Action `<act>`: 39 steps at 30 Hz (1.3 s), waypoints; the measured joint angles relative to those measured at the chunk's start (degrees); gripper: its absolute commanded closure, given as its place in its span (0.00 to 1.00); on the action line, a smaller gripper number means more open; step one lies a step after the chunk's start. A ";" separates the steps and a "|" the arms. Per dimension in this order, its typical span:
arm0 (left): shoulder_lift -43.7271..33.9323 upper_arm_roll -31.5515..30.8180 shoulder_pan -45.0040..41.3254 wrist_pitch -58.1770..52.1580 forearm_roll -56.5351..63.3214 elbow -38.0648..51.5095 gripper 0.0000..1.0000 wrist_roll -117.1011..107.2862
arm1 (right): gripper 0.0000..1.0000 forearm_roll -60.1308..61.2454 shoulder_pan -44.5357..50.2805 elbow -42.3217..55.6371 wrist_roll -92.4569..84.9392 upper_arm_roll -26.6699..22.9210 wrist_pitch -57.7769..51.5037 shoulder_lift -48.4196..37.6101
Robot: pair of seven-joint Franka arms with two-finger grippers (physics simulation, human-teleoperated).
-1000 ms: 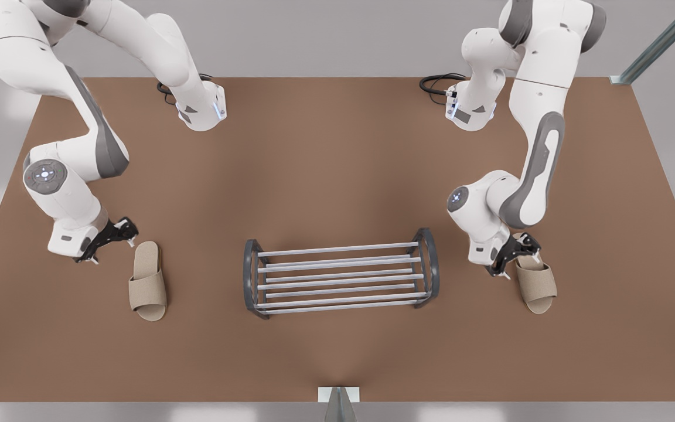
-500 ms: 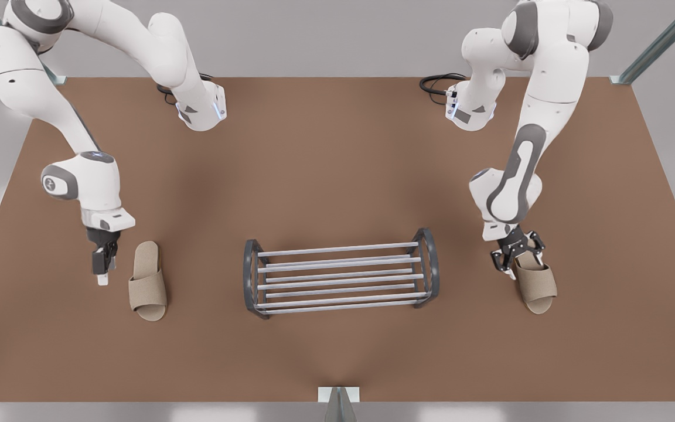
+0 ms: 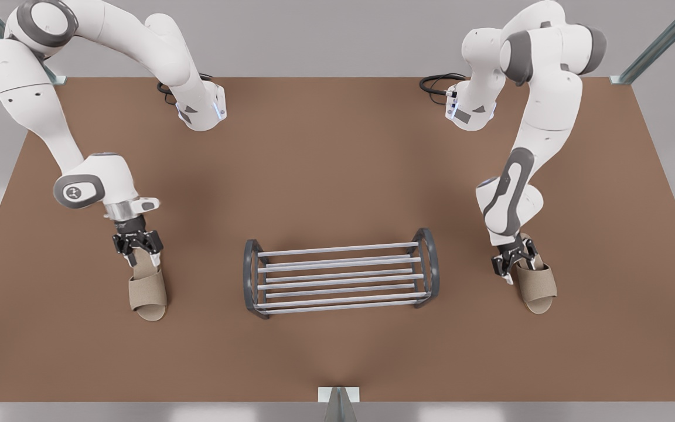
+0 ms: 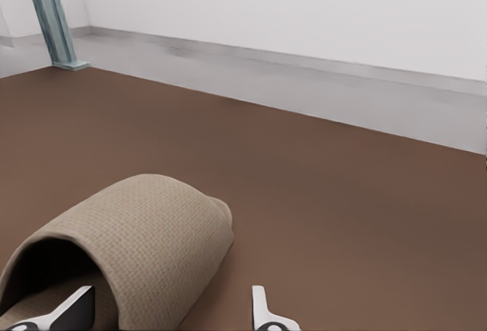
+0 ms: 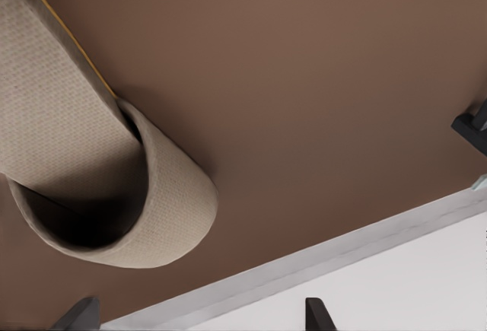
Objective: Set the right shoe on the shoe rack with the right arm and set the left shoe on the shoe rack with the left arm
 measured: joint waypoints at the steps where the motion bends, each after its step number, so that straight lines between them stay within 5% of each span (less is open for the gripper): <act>1: 0.21 0.00 0.01 -0.03 0.34 0.34 0.00 0.00 | 0.00 -0.25 -0.40 0.13 -1.98 -0.47 0.39 0.71; 16: 2.88 0.80 0.00 -0.56 6.43 3.87 0.00 0.00 | 0.00 -1.05 2.51 -0.15 -30.95 -1.88 3.23 7.63; 31: 4.32 1.08 0.02 -0.68 7.46 4.10 0.00 0.00 | 0.00 -1.29 -9.73 -0.93 -54.51 1.28 4.05 22.64; 39: 4.39 1.06 -0.01 -0.68 7.38 4.74 0.23 0.00 | 0.00 -1.29 -10.86 -0.57 -62.68 -0.34 4.10 24.80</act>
